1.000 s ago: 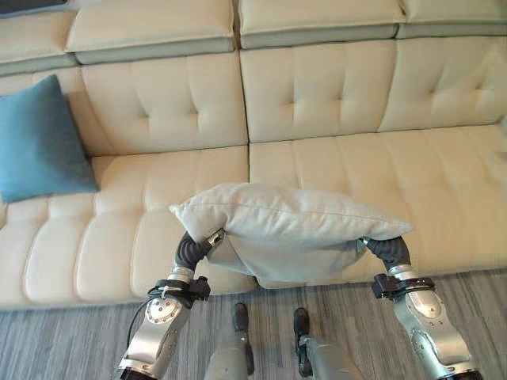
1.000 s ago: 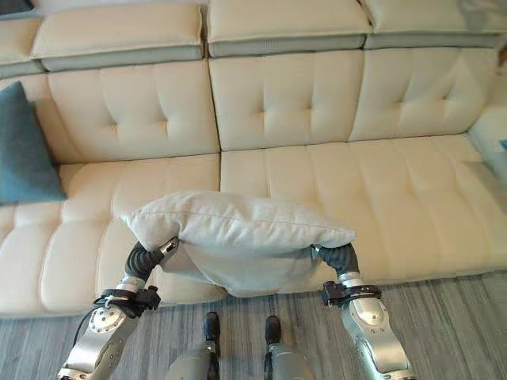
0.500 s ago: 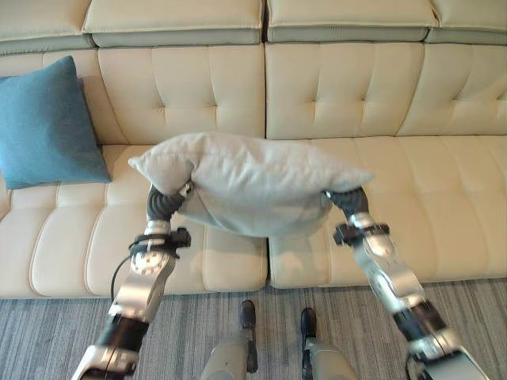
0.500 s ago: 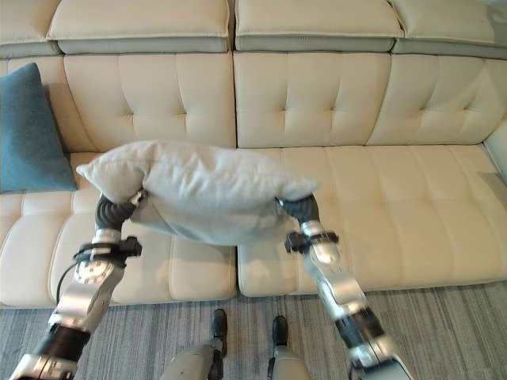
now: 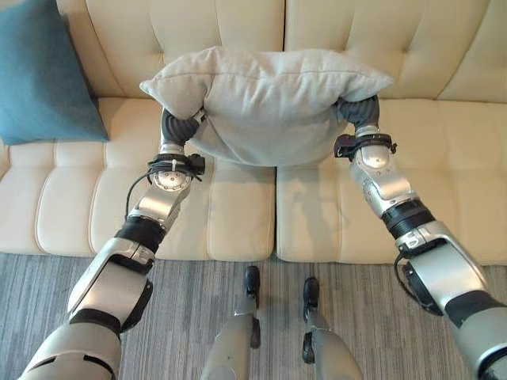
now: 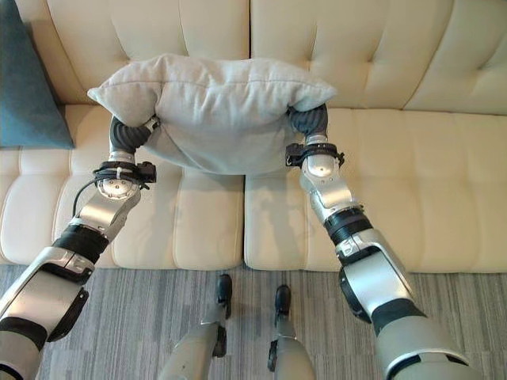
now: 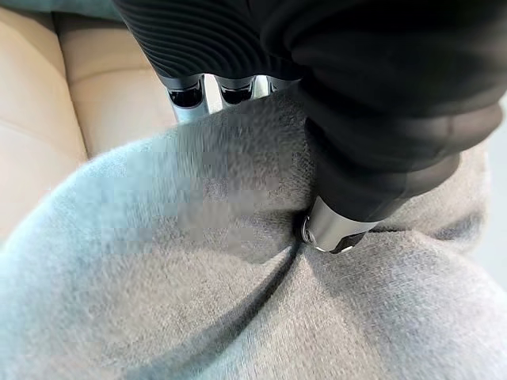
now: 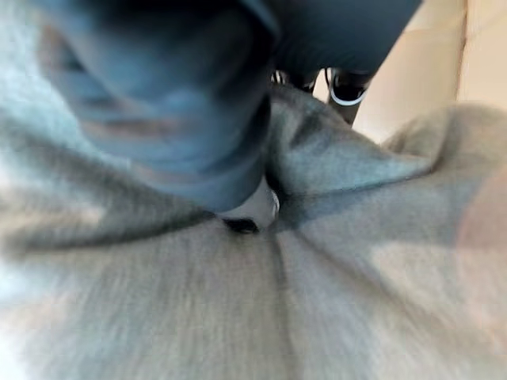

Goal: Pick up all the scattered cushions and arrange them neatly on the sofa.

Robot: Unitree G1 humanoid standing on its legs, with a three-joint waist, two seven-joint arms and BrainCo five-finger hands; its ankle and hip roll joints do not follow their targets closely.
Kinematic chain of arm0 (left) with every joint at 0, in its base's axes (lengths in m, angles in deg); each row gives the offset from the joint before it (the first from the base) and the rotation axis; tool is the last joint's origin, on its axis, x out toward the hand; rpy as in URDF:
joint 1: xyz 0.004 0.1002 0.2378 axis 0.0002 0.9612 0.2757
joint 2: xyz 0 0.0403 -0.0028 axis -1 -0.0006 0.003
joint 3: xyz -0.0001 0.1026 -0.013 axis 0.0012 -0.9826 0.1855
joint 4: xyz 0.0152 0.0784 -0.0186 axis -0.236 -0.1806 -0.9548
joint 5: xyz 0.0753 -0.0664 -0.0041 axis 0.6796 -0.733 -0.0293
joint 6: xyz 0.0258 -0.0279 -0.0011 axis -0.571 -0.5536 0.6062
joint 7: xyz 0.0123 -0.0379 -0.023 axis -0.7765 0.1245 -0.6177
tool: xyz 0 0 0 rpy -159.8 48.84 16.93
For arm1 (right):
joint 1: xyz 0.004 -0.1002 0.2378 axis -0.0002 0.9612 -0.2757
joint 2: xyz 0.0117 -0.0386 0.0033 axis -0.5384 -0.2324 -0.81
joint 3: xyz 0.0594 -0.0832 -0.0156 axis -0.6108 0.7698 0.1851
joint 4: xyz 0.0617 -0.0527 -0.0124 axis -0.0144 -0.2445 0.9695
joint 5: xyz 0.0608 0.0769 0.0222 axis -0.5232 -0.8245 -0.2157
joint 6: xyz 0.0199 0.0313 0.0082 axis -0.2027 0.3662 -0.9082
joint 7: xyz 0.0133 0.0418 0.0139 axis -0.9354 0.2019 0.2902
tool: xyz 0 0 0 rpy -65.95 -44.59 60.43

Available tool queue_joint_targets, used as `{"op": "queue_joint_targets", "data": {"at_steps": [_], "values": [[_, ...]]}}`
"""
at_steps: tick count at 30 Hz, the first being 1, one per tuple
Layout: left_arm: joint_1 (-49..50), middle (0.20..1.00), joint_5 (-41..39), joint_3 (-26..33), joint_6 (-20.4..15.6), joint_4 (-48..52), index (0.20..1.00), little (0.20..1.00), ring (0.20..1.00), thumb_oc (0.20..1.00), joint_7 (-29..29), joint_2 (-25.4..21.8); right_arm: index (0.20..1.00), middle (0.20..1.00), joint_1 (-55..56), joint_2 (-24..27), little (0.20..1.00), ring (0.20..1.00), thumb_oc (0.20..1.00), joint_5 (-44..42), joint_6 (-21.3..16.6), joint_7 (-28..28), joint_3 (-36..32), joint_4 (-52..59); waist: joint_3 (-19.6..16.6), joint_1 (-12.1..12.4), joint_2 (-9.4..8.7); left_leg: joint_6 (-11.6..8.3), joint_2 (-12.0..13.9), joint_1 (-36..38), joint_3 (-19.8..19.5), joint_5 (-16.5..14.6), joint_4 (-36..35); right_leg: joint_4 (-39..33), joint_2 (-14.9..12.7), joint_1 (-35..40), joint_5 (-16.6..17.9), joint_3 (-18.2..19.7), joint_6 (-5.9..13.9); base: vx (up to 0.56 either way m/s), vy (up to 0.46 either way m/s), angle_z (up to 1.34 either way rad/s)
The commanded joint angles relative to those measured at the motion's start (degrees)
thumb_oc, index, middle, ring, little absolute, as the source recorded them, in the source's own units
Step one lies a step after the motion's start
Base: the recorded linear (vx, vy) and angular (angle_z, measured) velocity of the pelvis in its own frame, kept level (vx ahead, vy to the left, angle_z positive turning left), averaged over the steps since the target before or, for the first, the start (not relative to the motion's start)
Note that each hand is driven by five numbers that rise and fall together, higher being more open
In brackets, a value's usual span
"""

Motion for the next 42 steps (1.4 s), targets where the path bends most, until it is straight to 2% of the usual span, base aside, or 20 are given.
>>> {"op": "queue_joint_targets", "data": {"at_steps": [1,8,12,18,22,24,26,30,31,35,37,42], "values": [[-11.7,1.0,-3.3,-1.6,-3.9,-0.7,1.0,1.0,1.0,1.0,-2.3,-0.5,1.0,1.0,-10.2,1.0,1.0,1.0,1.0,-2.3,-2.6,0.1,1.3,1.2,0.2,1.0,-1.56,-4.74,0.4,0.7,-3.3,-4.5,1.3,6.8,-2.4,-2.2,-4.5,1.9,4.36,-0.01,-0.017,0.09],[-15.9,1.0,-7.8,-1.1,-2.9,-5.7,1.0,1.0,1.0,1.0,-4.4,-2.9,1.0,1.0,-14.7,5.7,1.0,1.0,1.0,-5.3,-0.4,-0.9,1.7,-3.7,1.1,0.5,-1.37,-5.29,0.4,0.7,-3.7,-2.8,-1.1,6.3,-1.9,-2.7,-4.4,1.3,4.58,0.0,-0.018,0.03],[-16.7,1.0,-10.4,0.8,-4.2,-4.8,1.0,1.0,1.0,1.0,-3.9,-7.3,1.0,1.0,-17.0,9.4,1.0,1.0,1.0,-6.0,-1.1,-2.7,1.3,-2.6,0.7,0.6,-1.55,-5.54,0.2,1.1,-3.8,-2.5,-2.2,5.5,-1.9,-2.6,-4.1,1.2,4.81,0.02,-0.018,0.06],[-12.2,1.0,-13.5,5.4,-4.7,-3.6,1.0,1.0,1.0,1.0,-4.7,-13.1,1.0,1.0,-15.5,14.1,1.0,1.0,1.0,-5.9,-1.6,-3.4,1.0,1.5,-0.3,0.3,-1.72,-5.68,0.1,2.4,-3.4,-2.6,-2.9,4.8,-1.6,-2.0,-4.1,1.8,4.64,0.01,0.0,0.01],[2.9,1.0,-13.0,14.1,-5.4,4.5,1.0,1.0,1.0,1.0,-5.5,-14.0,1.0,1.0,-3.8,16.9,1.0,1.0,1.0,-1.0,-0.6,-2.4,-3.7,11.3,-0.7,0.1,-1.71,-5.5,0.0,4.4,-3.0,-3.3,-3.1,4.5,-1.6,-0.1,-4.5,1.8,4.4,0.02,0.004,-0.03],[19.2,1.0,-8.4,20.7,-4.7,13.0,1.0,1.0,1.0,1.0,-7.1,-12.9,1.0,1.0,12.3,17.6,1.0,1.0,1.0,3.7,-1.0,0.6,-11.2,23.5,-1.3,-0.5,-1.32,-5.26,0.0,6.4,-2.7,-3.9,-3.3,4.0,-1.8,1.8,-4.6,1.6,4.25,0.06,0.025,-0.11],[23.9,1.0,-7.1,22.2,-4.0,14.6,1.0,1.0,1.0,1.0,-8.3,-12.3,1.0,1.0,18.0,17.5,1.0,1.0,1.0,5.1,-1.1,2.1,-13.5,27.7,-1.9,-0.7,-1.32,-5.23,0.0,7.2,-2.5,-4.1,-3.6,3.7,-1.9,2.5,-4.5,1.4,4.26,0.04,0.016,-0.03],[41.6,1.0,-2.8,27.5,-2.0,20.9,1.0,1.0,1.0,1.0,-13.3,-7.1,1.0,1.0,38.8,15.6,1.0,1.0,1.0,10.2,-1.0,9.3,-21.3,38.6,-3.1,-1.4,-1.37,-4.89,0.1,9.4,-2.2,-5.0,-3.9,2.4,-2.0,5.1,-4.4,0.6,4.48,0.05,0.001,0.01],[48.2,1.0,-1.1,29.2,-1.3,22.9,1.0,1.0,1.0,1.0,-15.9,-5.1,1.0,1.0,46.9,14.1,1.0,1.0,1.0,12.2,-0.8,12.2,-23.8,39.7,-3.4,-1.8,-1.49,-4.76,0.3,10.7,-2.1,-5.3,-3.8,2.1,-2.1,6.4,-4.5,0.3,4.56,0.03,-0.02,-0.01],[56.4,1.0,0.6,31.2,0.8,22.3,1.0,1.0,1.0,1.0,-18.7,-1.7,1.0,1.0,57.2,10.6,1.0,1.0,1.0,15.3,0.7,15.9,-25.5,38.1,-4.5,-2.3,-1.87,-4.39,0.3,12.9,-2.0,-6.1,-3.6,1.9,-2.1,8.8,-4.9,-0.1,4.59,0.04,-0.023,-0.07],[60.2,1.0,5.1,31.0,2.0,19.3,1.0,1.0,1.0,1.0,-20.3,-0.7,1.0,1.0,62.4,9.3,1.0,1.0,1.0,19.1,1.3,17.6,-25.6,34.9,-5.4,-2.8,-1.93,-4.1,0.5,14.3,-2.0,-6.9,-2.8,2.3,-2.3,10.1,-5.2,-0.2,4.63,0.02,-0.008,-0.02],[63.4,1.0,13.4,28.6,4.6,9.6,1.0,1.0,1.0,1.0,-20.1,3.8,1.0,1.0,67.8,5.7,1.0,1.0,1.0,26.3,3.4,17.4,-23.5,24.5,-7.9,-3.6,-2.33,-3.64,0.9,17.8,-1.4,-8.2,-1.7,3.1,-2.3,12.9,-5.9,0.0,4.56,-0.01,0.012,-0.04]]}}
